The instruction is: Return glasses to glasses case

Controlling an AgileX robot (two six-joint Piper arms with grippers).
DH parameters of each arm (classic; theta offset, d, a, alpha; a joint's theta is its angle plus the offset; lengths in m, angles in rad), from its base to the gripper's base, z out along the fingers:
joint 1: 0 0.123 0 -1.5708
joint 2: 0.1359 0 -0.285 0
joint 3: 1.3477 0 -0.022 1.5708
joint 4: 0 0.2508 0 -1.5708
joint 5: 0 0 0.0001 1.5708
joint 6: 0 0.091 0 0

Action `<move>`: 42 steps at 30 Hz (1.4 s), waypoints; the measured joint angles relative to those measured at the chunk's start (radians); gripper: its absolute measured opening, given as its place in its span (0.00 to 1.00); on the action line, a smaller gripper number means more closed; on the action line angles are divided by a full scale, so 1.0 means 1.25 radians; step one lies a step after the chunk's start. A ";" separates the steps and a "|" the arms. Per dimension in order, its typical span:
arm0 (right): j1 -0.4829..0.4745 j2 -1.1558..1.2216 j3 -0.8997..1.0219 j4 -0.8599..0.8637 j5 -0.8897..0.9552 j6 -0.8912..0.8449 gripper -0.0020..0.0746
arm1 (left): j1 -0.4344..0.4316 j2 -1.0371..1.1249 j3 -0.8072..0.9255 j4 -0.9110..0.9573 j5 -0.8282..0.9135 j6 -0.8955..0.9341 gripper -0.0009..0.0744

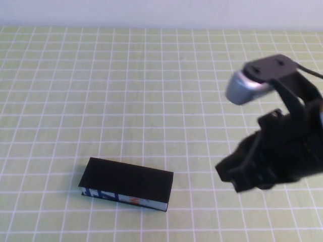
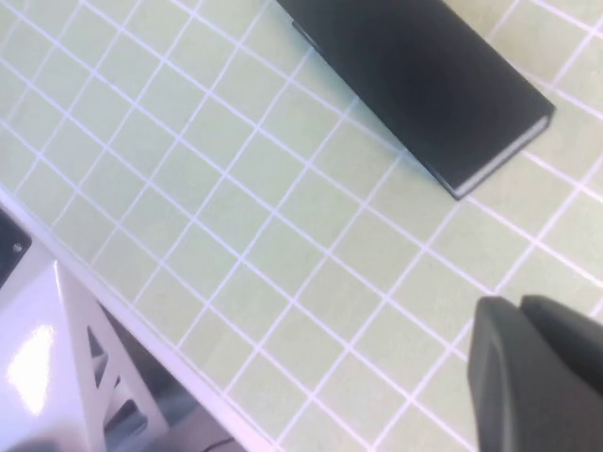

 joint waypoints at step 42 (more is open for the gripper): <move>-0.229 -0.715 0.779 -0.106 -0.701 0.003 0.01 | 0.000 0.000 0.058 0.000 0.043 0.000 0.01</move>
